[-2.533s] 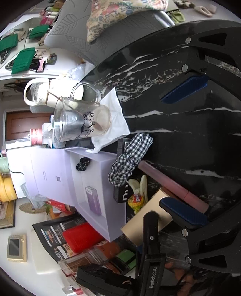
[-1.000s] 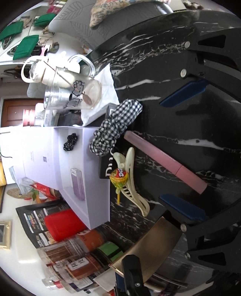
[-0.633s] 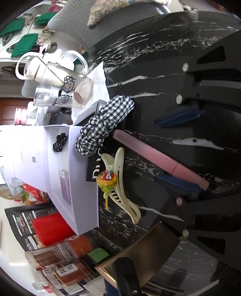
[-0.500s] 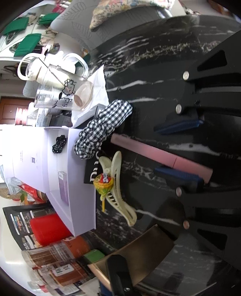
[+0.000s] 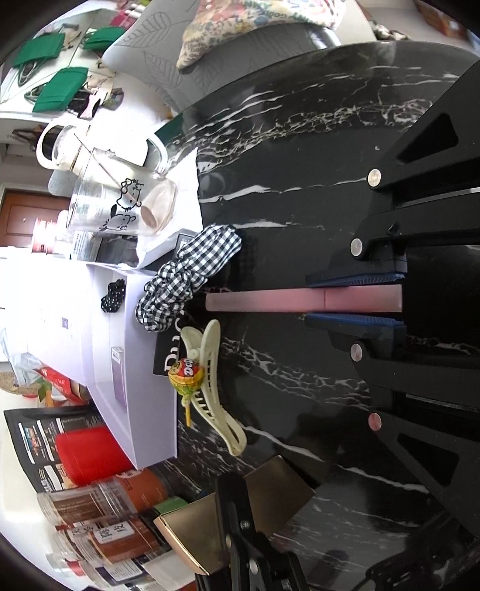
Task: Organize rigid objects
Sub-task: 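Grasp the pink stick with the right gripper while the left gripper lifts the gold box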
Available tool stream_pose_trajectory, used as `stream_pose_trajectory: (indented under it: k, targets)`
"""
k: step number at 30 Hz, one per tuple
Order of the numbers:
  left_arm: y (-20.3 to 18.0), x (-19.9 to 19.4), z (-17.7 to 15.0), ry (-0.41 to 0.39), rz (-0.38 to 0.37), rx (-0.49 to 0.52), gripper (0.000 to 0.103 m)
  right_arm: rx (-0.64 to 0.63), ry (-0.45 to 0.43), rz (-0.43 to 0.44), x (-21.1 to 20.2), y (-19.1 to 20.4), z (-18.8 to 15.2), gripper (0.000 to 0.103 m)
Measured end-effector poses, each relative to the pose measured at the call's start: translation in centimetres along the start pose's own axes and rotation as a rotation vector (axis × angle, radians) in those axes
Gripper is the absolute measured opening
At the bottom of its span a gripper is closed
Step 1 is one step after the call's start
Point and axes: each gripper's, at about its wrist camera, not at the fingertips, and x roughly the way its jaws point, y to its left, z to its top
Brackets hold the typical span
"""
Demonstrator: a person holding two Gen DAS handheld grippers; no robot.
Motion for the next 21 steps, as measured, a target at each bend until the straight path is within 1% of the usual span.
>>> stream_pose_trajectory:
  k: [3, 4, 5, 6, 7, 8, 10, 12, 13, 14, 15, 16, 21]
  targets:
    - [0.0, 0.2, -0.2, -0.005, -0.002, -0.001, 0.037, 0.011, -0.004, 0.002, 0.0, -0.1, -0.1, 0.015]
    - [0.0, 0.1, -0.2, -0.007, -0.003, -0.002, 0.037, 0.020, -0.003, 0.004, 0.1, -0.2, 0.0, 0.018]
    - [0.0, 0.1, -0.2, -0.008, -0.003, -0.004, 0.037, 0.027, -0.004, 0.006, 0.1, -0.2, 0.1, 0.027]
    - [0.0, 0.1, -0.3, -0.008, -0.002, -0.005, 0.037, 0.033, -0.003, 0.008, 0.2, -0.2, 0.2, 0.034]
    - [0.1, 0.2, -0.3, -0.005, 0.000, -0.008, 0.037, 0.039, 0.000, 0.013, 0.4, -0.2, 0.4, 0.046]
    - [0.2, 0.4, -0.4, 0.004, 0.001, -0.013, 0.037, 0.046, -0.001, 0.024, 0.5, -0.2, 0.5, 0.051]
    - [0.5, 0.8, -0.6, 0.027, -0.006, -0.037, 0.037, 0.048, -0.009, 0.029, 0.7, 0.0, 0.7, 0.051]
    - [0.8, 1.2, -0.7, 0.044, -0.017, -0.063, 0.037, 0.044, -0.016, 0.018, 0.8, 0.2, 0.8, 0.050]
    - [1.0, 1.3, -0.8, 0.046, -0.021, -0.073, 0.037, 0.044, -0.019, 0.010, 0.9, 0.3, 0.8, 0.044]
    - [1.1, 1.3, -0.8, 0.042, -0.024, -0.081, 0.037, 0.043, -0.024, 0.002, 0.9, 0.3, 0.8, 0.029]
    - [1.2, 1.3, -0.9, 0.042, -0.027, -0.086, 0.037, 0.041, -0.031, -0.004, 0.8, 0.3, 0.8, 0.020]
    - [1.2, 1.3, -0.9, 0.042, -0.028, -0.087, 0.037, 0.038, -0.032, -0.009, 0.9, 0.3, 0.8, 0.014]
    - [0.9, 1.0, -1.1, 0.058, -0.051, -0.084, 0.037, 0.058, -0.022, 0.009, 0.7, -0.2, 0.8, 0.013]
